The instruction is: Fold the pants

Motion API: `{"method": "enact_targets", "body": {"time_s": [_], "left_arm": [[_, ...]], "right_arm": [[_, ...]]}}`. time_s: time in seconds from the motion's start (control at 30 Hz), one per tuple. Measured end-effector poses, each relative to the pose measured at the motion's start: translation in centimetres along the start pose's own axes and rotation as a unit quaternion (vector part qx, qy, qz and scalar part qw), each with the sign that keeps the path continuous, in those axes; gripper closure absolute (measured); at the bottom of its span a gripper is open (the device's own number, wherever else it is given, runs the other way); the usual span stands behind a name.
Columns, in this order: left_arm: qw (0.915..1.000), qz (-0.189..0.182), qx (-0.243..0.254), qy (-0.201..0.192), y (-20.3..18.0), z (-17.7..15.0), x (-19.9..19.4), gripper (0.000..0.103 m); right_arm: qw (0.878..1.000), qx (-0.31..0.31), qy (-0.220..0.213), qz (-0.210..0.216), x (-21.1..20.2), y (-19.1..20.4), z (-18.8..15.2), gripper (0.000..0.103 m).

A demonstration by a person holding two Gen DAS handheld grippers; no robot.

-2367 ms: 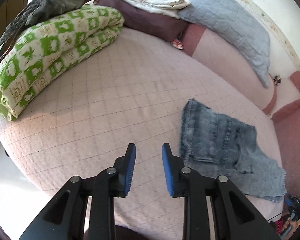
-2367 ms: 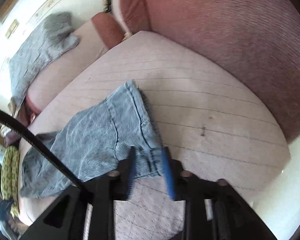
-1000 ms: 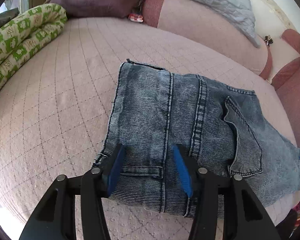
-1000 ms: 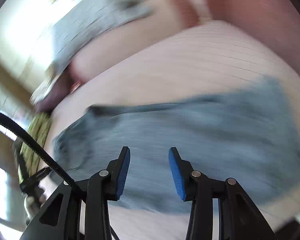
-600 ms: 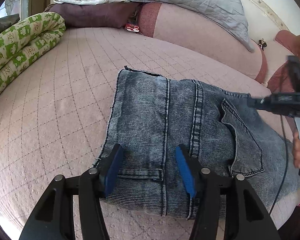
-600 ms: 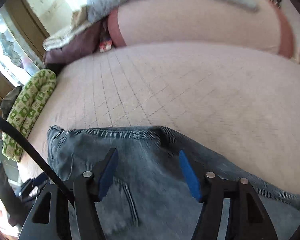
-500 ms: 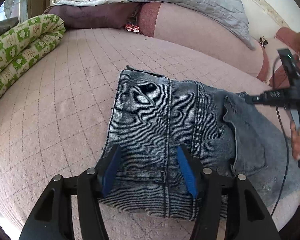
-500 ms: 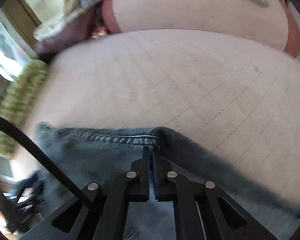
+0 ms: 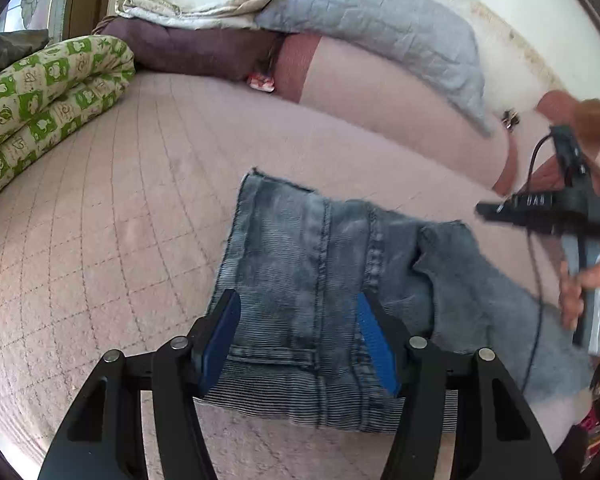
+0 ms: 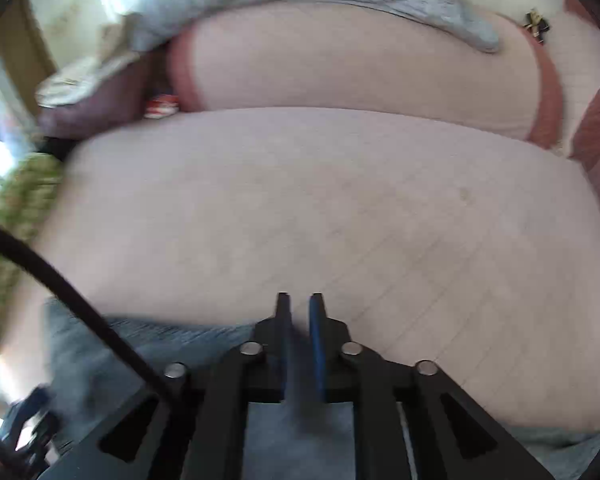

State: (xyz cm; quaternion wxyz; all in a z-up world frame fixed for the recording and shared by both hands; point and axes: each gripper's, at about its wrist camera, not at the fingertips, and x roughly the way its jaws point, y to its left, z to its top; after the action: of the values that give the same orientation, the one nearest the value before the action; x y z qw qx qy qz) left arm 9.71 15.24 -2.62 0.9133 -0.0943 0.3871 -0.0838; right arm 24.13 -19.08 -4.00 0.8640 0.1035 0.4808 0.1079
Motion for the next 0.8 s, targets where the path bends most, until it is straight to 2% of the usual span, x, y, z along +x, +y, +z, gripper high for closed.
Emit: {"method": "enact_targets", "body": {"time_s": [0.03,0.1,0.17,0.23,0.3,0.37,0.43,0.47,0.53,0.6,0.67,0.8], "left_arm": [[1.0,0.0,0.008,0.004,-0.4,-0.1,0.2,0.043],[0.999,0.03,0.029,0.017,-1.1,-0.4,1.1,0.043],[0.9968,0.062,0.037,0.034,-1.1,-0.7,2.1,0.043],[0.9965,0.06,0.025,0.053,-0.4,-0.7,2.9,0.043],[0.9972,0.053,0.022,0.049,-0.2,-0.6,2.8,0.042],[0.9977,0.046,0.017,0.046,0.1,-0.7,2.6,0.042],[0.9987,0.031,0.003,0.039,0.5,-0.6,2.1,0.042],[0.9992,0.017,-0.012,0.034,1.0,-0.5,1.7,0.042],[0.9991,0.005,-0.028,0.031,1.6,-0.3,1.5,0.041],[0.9984,0.031,-0.02,0.043,1.7,-0.4,2.1,0.041],[0.997,0.063,0.01,0.045,0.7,-0.7,2.6,0.041],[0.9924,0.104,0.059,0.031,-1.1,-1.6,2.6,0.041]], "right_arm": [[1.0,0.004,0.01,0.019,0.2,0.2,-0.4,0.088],[0.999,0.011,0.033,0.041,1.7,0.2,-1.1,0.088],[0.998,0.017,0.052,0.022,4.1,-0.3,-1.0,0.087],[0.995,0.051,0.082,0.022,6.5,-1.6,-1.1,0.087],[0.992,0.1,0.07,0.036,7.3,-3.1,-0.6,0.088],[0.989,0.123,0.067,0.042,6.8,-3.6,-0.3,0.087],[0.993,0.106,0.038,0.042,4.4,-3.2,-0.6,0.085],[0.995,0.087,0.024,0.041,2.8,-2.6,-1.1,0.078],[0.997,0.06,0.003,0.052,-0.4,-1.4,-3.3,0.067],[0.997,0.038,-0.008,0.074,-3.0,0.2,-6.5,0.049],[0.997,0.019,-0.005,0.075,-4.0,1.0,-9.3,0.048],[1.0,-0.008,0.007,0.027,-4.3,1.1,-15.6,0.048]]}}
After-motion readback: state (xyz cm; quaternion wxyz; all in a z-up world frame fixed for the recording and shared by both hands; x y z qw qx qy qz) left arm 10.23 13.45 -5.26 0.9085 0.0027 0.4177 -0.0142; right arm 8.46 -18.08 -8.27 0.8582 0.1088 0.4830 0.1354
